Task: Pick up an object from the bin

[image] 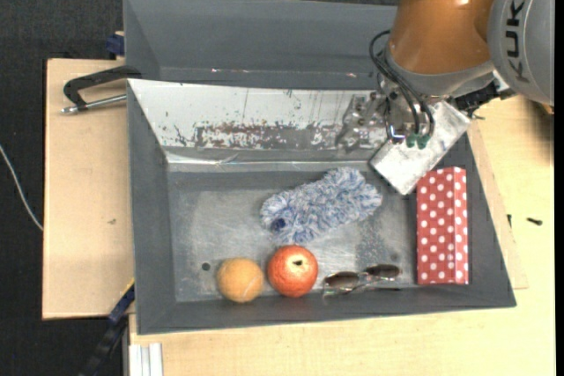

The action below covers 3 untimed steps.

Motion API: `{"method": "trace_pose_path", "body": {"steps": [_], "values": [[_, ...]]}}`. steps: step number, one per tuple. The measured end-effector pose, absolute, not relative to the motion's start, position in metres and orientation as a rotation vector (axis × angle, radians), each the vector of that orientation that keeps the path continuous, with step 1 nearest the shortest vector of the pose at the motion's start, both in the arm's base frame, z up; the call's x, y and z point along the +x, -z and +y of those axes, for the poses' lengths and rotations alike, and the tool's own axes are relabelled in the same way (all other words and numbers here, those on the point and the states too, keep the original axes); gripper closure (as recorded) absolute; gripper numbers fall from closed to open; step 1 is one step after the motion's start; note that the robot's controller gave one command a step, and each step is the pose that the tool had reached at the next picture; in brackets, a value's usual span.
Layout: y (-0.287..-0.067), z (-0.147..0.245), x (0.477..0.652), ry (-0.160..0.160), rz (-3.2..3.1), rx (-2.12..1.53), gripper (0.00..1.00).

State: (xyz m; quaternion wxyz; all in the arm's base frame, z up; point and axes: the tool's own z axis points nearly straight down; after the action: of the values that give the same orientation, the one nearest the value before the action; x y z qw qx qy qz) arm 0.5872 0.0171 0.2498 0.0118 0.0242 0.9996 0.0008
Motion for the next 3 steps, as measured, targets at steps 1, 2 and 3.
{"method": "trace_pose_path", "body": {"steps": [1,2,3], "values": [[-0.136,0.030,0.595,-0.002,3.140,0.083,0.00],[-0.137,0.030,0.595,-0.002,3.138,0.082,0.00],[-0.087,0.036,0.600,-0.005,3.142,-0.020,1.00]]}}
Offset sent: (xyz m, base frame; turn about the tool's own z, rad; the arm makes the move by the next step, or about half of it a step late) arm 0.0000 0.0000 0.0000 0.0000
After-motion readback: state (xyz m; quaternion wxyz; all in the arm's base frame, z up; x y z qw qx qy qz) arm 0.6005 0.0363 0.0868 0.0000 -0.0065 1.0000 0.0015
